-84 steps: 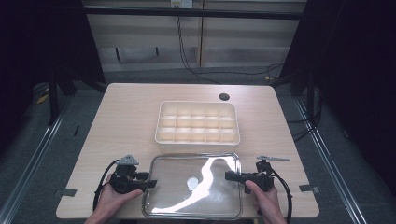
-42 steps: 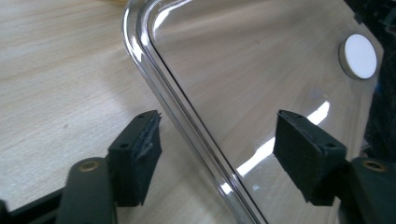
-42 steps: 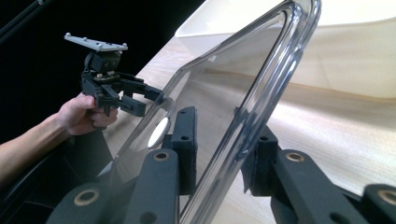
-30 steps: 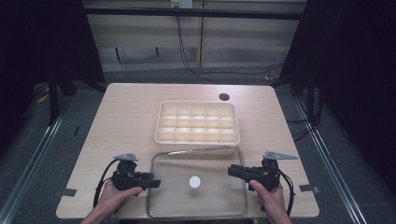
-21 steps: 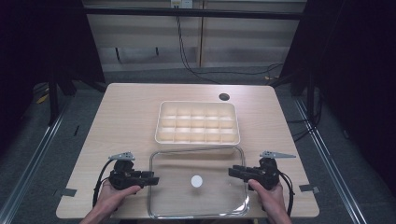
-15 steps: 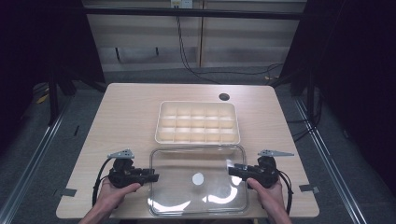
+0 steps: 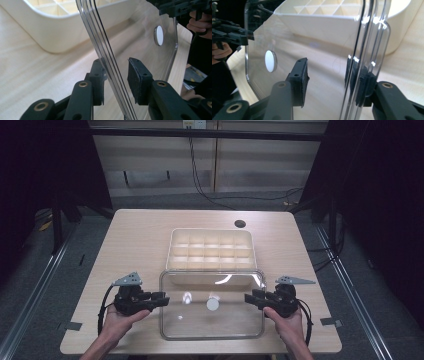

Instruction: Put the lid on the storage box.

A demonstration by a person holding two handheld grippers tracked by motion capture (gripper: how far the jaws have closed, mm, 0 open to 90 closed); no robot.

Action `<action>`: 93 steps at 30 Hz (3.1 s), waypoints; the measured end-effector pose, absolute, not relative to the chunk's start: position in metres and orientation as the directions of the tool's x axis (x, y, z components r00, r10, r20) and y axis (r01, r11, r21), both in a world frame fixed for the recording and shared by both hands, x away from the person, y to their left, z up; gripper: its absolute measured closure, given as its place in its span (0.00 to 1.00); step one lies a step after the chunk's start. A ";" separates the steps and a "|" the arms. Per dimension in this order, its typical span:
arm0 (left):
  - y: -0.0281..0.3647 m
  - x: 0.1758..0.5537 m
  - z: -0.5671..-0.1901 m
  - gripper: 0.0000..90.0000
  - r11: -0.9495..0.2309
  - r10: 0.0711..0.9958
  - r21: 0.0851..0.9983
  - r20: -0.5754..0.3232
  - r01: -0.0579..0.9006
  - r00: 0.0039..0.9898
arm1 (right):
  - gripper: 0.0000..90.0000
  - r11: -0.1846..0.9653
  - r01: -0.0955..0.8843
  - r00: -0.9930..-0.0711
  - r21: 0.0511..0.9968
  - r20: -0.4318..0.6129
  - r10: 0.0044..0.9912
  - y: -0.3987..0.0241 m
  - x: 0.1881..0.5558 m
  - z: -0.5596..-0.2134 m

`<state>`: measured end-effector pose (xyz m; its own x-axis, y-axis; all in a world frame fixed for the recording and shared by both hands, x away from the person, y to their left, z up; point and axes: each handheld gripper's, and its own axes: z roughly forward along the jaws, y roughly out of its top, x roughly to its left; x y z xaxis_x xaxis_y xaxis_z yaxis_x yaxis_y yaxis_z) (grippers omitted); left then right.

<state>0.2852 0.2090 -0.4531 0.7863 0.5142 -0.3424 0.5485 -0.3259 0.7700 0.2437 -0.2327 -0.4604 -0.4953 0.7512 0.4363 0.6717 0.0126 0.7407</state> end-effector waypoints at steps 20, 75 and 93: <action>0.201 0.289 -0.445 0.73 -0.311 0.462 0.818 -0.315 0.484 0.829 | 0.55 -0.014 0.594 -0.516 0.805 0.394 0.760 -0.227 0.248 -0.453; 0.209 0.300 -0.432 0.76 -0.231 0.505 0.808 -0.376 0.541 0.777 | 0.77 -0.122 0.572 -0.503 0.811 0.464 0.729 -0.250 0.246 -0.436; 0.210 0.322 -0.408 0.75 -0.219 0.533 0.815 -0.361 0.537 0.765 | 0.77 -0.143 0.563 -0.498 0.814 0.472 0.727 -0.246 0.267 -0.420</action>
<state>0.3219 0.2100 -0.4080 0.7649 0.5332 -0.3613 0.5372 -0.2186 0.8146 0.2671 -0.2463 -0.4197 -0.4985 0.7269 0.4724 0.5632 -0.1427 0.8139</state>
